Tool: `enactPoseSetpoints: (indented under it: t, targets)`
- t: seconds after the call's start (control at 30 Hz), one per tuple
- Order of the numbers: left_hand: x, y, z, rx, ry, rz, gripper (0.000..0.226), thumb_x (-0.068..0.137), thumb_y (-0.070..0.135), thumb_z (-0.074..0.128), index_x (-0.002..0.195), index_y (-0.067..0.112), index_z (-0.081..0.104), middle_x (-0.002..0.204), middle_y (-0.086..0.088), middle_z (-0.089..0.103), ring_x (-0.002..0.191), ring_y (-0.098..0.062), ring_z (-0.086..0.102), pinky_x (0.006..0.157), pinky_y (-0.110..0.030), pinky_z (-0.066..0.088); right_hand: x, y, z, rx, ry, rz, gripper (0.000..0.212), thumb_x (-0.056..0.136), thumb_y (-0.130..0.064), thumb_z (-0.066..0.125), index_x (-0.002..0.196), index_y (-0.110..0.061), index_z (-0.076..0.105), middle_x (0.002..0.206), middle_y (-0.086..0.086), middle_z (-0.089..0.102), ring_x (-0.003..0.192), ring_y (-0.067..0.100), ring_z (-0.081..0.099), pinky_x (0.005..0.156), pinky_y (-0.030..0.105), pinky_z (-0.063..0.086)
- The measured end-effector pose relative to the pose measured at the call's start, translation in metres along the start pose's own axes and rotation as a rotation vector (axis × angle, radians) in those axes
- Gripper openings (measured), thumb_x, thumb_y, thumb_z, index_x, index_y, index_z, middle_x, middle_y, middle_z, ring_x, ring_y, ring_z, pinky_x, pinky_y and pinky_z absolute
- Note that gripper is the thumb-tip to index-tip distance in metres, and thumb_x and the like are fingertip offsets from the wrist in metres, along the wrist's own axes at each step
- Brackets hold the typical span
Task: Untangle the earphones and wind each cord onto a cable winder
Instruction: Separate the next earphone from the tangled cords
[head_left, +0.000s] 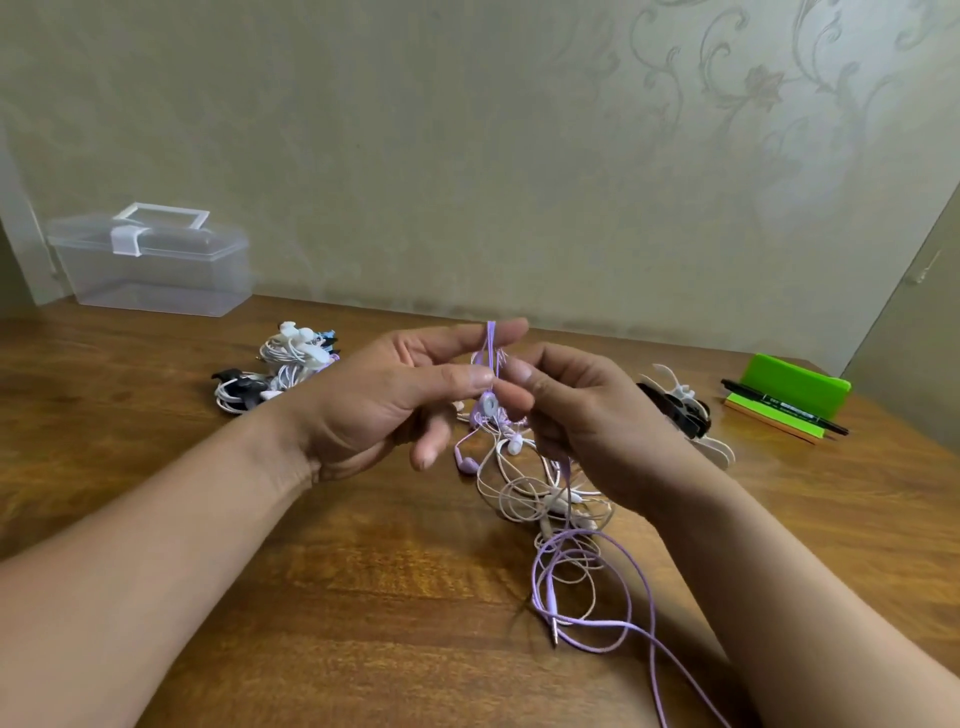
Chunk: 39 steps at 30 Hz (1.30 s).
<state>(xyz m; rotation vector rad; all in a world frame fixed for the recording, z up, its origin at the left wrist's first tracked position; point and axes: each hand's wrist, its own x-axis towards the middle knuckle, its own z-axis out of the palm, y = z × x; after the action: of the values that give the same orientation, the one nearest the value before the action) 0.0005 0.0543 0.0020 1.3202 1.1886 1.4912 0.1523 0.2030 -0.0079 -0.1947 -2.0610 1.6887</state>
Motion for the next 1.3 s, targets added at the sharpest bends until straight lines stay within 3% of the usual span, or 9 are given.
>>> enactPoseSetpoints:
  t: [0.43,0.63,0.67,0.7,0.73,0.9,1.0,1.13,1.3]
  targets:
    - [0.006,-0.014,-0.002,0.600,0.360,0.130,0.047,0.106,0.013,0.056,0.147,0.035,0.054,0.109,0.014,0.078,0.039,-0.014,0.047,0.049,-0.023,0.046,-0.007,-0.004,0.011,-0.673,-0.063,0.027,0.022,0.109,-0.028,0.052,0.097,-0.032,0.070,0.071,-0.006,0.063,0.055,0.005,0.046,0.055,0.022,0.037]
    - [0.001,-0.007,0.001,0.942,0.223,0.051,0.046,0.107,0.016,0.056,0.148,0.034,0.053,0.095,0.039,0.066,0.081,0.035,0.046,0.056,0.000,0.035,-0.005,-0.012,0.003,-0.700,0.201,-0.112,0.005,0.099,-0.020,0.066,0.096,-0.023,0.063,0.082,-0.004,0.071,0.067,0.007,0.059,0.058,0.022,0.043]
    - [0.001,-0.005,0.002,0.933,0.180,0.040,0.043,0.107,0.017,0.055,0.147,0.032,0.055,0.098,0.034,0.068,0.085,0.021,0.015,0.056,0.000,0.034,-0.005,-0.014,0.001,-0.667,0.230,-0.135,0.004,0.099,-0.019,0.067,0.097,-0.023,0.065,0.083,-0.003,0.071,0.069,0.009,0.060,0.060,0.023,0.045]
    - [-0.001,-0.004,0.003,0.912,0.132,0.030,0.039,0.107,0.018,0.054,0.145,0.030,0.058,0.092,0.021,0.075,0.048,0.015,0.043,0.055,-0.001,0.035,-0.005,-0.016,-0.001,-0.638,0.239,-0.154,0.005,0.098,-0.018,0.068,0.097,-0.023,0.066,0.083,-0.004,0.071,0.071,0.010,0.062,0.062,0.026,0.047]
    - [-0.001,-0.004,0.004,0.872,0.089,0.015,0.037,0.108,0.018,0.053,0.142,0.029,0.061,0.087,0.015,0.074,0.059,0.020,0.059,0.055,-0.002,0.037,-0.006,-0.017,-0.002,-0.610,0.227,-0.164,0.006,0.098,-0.017,0.068,0.098,-0.023,0.068,0.083,-0.004,0.072,0.074,0.012,0.064,0.065,0.031,0.051]
    - [-0.002,0.000,0.011,0.695,-0.037,-0.065,0.022,0.105,0.009,0.054,0.122,0.012,0.068,0.077,0.014,0.070,0.045,0.010,0.053,0.049,-0.002,0.037,-0.008,-0.018,-0.004,-0.566,0.125,-0.165,0.010,0.096,-0.011,0.071,0.099,-0.021,0.073,0.087,-0.003,0.076,0.081,0.019,0.070,0.074,0.042,0.057]
    - [-0.005,0.003,0.011,0.620,-0.067,-0.087,0.015,0.104,0.009,0.057,0.103,0.005,0.071,0.080,-0.013,0.068,0.040,0.004,0.047,0.044,-0.007,0.034,-0.009,-0.019,-0.006,-0.494,0.088,-0.147,0.009,0.097,-0.008,0.071,0.101,-0.015,0.073,0.090,0.002,0.078,0.086,0.021,0.075,0.080,0.045,0.061]
    - [-0.007,0.006,0.004,0.495,-0.098,-0.119,0.021,0.104,0.012,0.058,0.103,-0.003,0.073,0.084,-0.023,0.071,0.047,-0.019,0.040,0.041,-0.023,0.029,-0.009,-0.023,-0.012,-0.227,-0.012,-0.078,0.009,0.093,-0.009,0.074,0.099,-0.007,0.068,0.084,0.007,0.075,0.061,0.010,0.064,0.052,0.020,0.046]
    - [-0.011,0.009,0.001,0.282,-0.213,-0.109,0.032,0.097,0.018,0.061,0.126,0.016,0.074,0.097,-0.020,0.077,0.046,-0.035,0.040,0.038,-0.022,0.033,-0.006,-0.020,-0.018,0.086,-0.025,-0.004,0.013,0.085,-0.015,0.070,0.093,-0.006,0.065,0.072,0.003,0.059,0.052,0.008,0.041,0.044,0.019,0.037]
